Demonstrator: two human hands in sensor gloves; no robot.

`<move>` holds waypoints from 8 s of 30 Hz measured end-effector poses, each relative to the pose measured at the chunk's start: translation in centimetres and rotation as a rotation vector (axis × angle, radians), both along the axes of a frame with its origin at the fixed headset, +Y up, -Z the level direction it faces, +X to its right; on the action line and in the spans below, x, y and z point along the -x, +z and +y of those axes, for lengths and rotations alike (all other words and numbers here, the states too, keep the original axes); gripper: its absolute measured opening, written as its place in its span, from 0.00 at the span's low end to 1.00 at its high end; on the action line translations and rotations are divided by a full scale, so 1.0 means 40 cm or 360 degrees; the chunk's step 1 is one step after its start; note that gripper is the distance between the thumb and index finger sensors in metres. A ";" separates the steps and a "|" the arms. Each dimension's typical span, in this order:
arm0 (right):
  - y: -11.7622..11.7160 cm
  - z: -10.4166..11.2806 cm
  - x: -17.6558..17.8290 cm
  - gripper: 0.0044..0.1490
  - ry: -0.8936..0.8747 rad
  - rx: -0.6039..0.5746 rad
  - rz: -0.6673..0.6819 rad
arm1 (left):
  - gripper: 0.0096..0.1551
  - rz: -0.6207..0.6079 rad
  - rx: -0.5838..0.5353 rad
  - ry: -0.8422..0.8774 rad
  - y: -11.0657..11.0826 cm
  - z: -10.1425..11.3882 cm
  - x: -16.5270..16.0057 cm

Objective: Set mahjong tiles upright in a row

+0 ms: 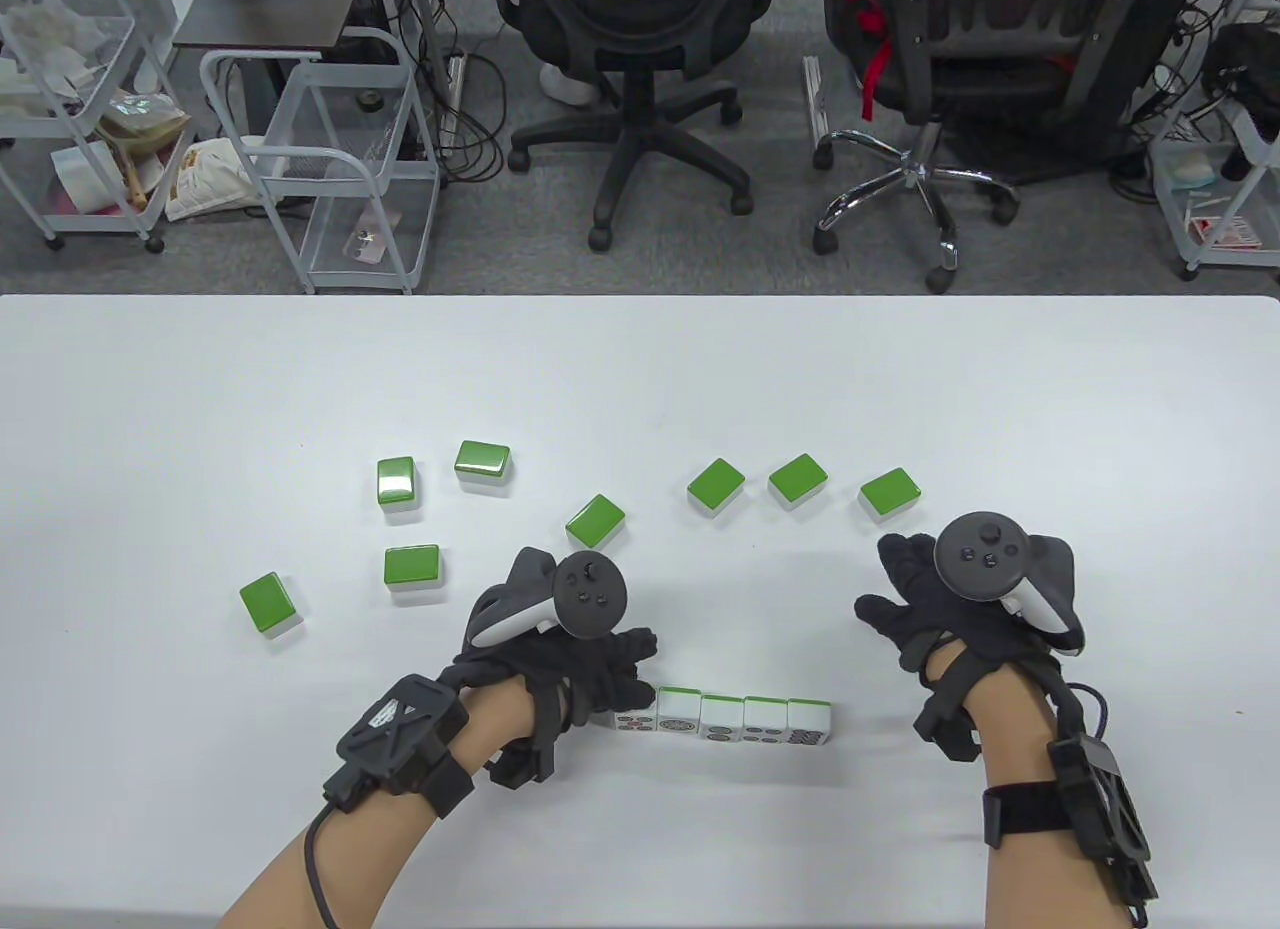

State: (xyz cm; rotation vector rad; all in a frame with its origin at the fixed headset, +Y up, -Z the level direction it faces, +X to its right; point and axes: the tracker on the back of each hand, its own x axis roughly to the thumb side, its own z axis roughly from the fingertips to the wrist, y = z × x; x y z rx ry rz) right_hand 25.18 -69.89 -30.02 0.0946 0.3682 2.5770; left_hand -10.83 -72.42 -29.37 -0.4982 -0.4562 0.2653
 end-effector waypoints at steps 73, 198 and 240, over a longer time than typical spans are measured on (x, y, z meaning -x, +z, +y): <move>0.006 -0.022 -0.004 0.52 0.0010 0.0156 0.0017 | 0.44 -0.0107 0.0358 -0.0193 0.034 -0.046 0.026; -0.300 -0.089 0.064 0.53 0.0923 -0.0014 -0.0359 | 0.45 0.0840 -0.0389 -0.0366 -0.039 0.036 0.355; 0.038 -0.099 0.142 0.45 0.0228 0.0864 0.0734 | 0.46 0.0796 -0.0324 -0.0379 -0.022 0.023 0.363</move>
